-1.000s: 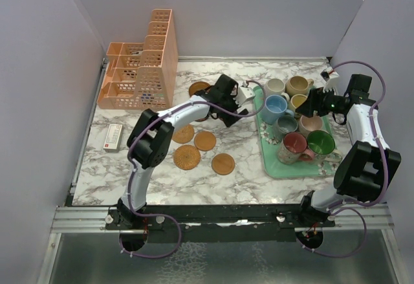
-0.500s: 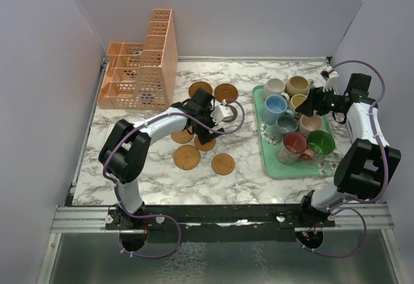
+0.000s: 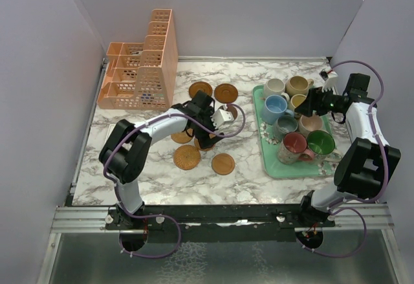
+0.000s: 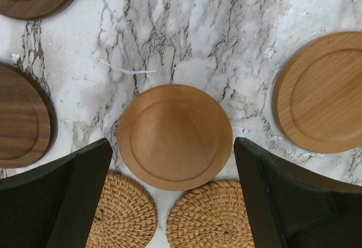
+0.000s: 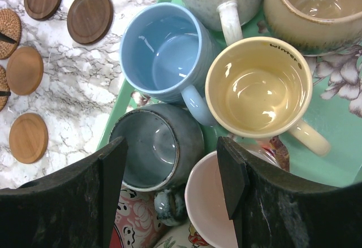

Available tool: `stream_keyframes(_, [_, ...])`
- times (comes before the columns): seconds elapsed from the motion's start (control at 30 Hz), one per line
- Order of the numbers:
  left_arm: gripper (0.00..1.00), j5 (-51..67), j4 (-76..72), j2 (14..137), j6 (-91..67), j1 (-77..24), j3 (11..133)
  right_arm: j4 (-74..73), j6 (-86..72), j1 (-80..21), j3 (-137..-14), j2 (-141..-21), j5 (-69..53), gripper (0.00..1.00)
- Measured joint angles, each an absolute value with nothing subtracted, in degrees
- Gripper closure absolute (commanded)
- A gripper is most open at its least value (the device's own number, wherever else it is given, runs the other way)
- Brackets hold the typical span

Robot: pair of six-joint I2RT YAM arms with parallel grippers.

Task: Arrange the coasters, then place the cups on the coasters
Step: Move the coaster to the center of the board.

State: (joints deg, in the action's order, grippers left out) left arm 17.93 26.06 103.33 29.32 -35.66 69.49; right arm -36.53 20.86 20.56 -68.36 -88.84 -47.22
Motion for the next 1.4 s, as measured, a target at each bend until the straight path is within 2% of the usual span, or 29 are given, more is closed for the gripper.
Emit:
stream_keyframes(0.73, [0.12,17.6,26.7,104.3,29.5,-37.6,67.3,-36.6,20.9,20.5,-68.4,-89.3,-47.2,0.34])
stream_keyframes(0.87, [0.15,16.4,26.0,104.6,29.5,-37.6,67.3,-36.6,20.9,20.5,-68.4,-89.3,-47.2,0.34])
stream_keyframes(1.4, [0.20,13.5,24.2,107.1,29.1,-35.2,69.7,-36.7,21.1,20.5,-68.4,-89.3,-47.2,0.34])
